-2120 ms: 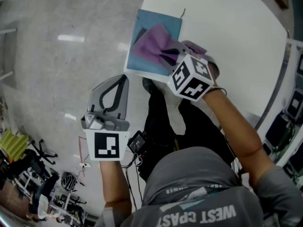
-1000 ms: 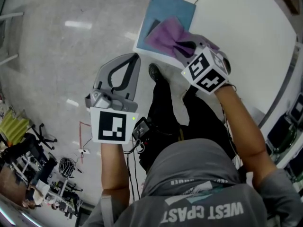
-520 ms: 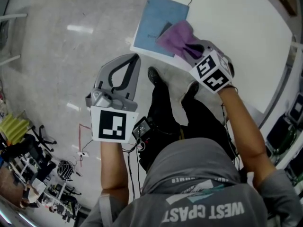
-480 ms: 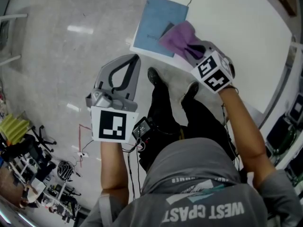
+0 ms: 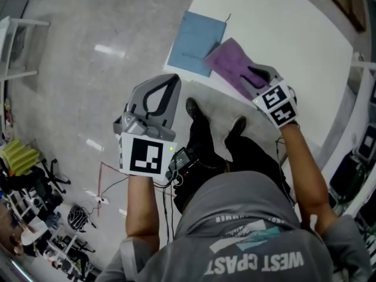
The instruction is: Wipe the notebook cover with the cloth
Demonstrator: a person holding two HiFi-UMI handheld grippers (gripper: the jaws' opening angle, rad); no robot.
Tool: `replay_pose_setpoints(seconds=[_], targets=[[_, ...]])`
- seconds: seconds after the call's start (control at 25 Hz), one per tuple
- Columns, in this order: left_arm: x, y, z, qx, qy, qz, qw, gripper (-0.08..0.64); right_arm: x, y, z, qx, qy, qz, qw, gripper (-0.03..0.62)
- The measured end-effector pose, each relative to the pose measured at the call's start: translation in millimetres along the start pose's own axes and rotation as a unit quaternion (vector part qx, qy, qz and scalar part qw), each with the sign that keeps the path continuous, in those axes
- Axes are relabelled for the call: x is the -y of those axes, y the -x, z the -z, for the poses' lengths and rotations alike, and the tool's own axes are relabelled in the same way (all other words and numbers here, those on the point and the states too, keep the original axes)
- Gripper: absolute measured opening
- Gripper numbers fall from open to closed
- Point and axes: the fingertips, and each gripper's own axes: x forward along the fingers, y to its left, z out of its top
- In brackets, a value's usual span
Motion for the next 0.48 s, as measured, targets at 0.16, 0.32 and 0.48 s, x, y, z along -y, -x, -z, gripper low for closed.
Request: replay_pose_setpoints(seconds=[0.16, 0.32, 0.48], targets=[[13, 13, -27, 0.009, -0.019, -0.007, 0.9998, 0.003, 1, 54, -24, 0.063, 0.002, 0.011, 0.998, 0.065], [29, 27, -59, 0.028, -0.036, -0.016, 0.9989, 0.003, -5, 117, -55, 0.127, 0.021, 0.015, 0.992, 0.036], [42, 46, -97, 0.054, -0.051, -0.026, 0.9969, 0.003, -15, 185, -89, 0.181, 0.063, 0.027, 0.981, 0.029]])
